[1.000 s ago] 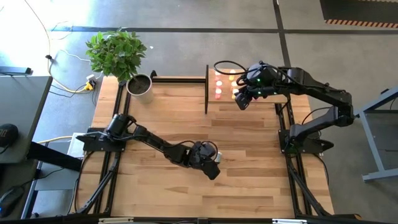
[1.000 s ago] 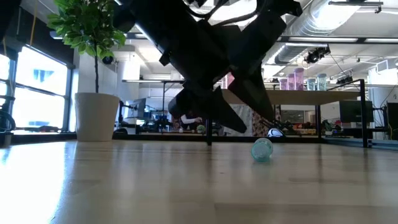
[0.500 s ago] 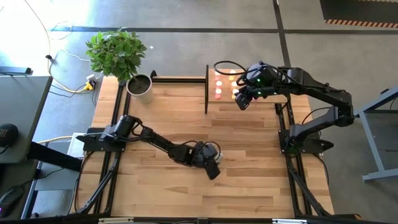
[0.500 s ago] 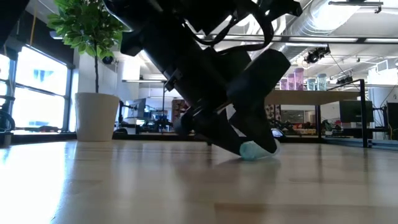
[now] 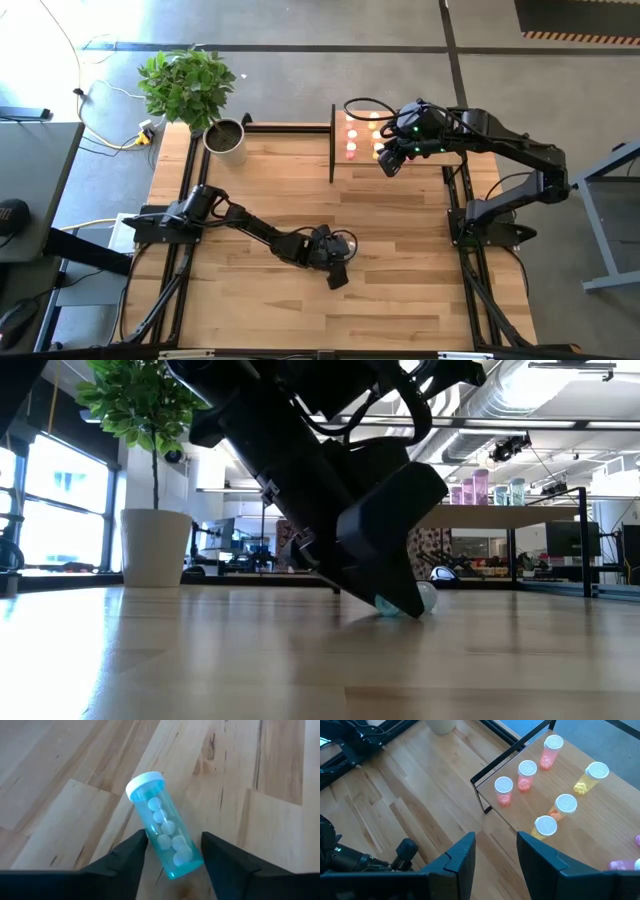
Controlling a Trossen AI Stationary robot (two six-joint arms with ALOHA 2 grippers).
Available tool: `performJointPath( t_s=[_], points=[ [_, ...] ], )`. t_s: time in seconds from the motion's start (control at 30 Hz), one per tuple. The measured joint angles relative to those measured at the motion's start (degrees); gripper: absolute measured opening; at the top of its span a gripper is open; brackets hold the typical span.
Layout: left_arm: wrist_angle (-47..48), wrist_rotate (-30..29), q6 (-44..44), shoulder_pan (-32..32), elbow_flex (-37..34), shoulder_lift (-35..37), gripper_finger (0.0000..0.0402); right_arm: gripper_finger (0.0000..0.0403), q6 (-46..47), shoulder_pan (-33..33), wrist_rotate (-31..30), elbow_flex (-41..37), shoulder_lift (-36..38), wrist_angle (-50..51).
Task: Pick and place medicine bottles onto shelf by color
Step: Put the blue medicine bottle aligned with the other blue medicine bottles on the shelf
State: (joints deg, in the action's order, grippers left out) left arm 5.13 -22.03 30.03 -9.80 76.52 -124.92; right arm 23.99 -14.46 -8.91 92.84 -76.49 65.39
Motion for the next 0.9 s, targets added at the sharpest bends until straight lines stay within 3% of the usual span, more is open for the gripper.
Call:
performJointPath(
  t_s=[0.33, 0.6, 0.9],
  points=[
    [-0.13, 2.58, -1.31, 1.19, -0.14, 0.31, 0.0092, 0.0136, -0.01, 0.00, 0.03, 0.00, 0.00, 0.00],
    [-0.34, 4.35, -1.74, 1.62, -0.31, 1.35, 0.0097, 0.0136, -1.54, 0.00, 0.07, 1.99, 0.02, 2.16],
    [-5.31, 14.30, -1.86, 4.98, -0.40, 3.71, 0.0093, 0.0136, -2.43, -0.02, 0.15, 10.88, 0.06, 12.60]
  ],
)
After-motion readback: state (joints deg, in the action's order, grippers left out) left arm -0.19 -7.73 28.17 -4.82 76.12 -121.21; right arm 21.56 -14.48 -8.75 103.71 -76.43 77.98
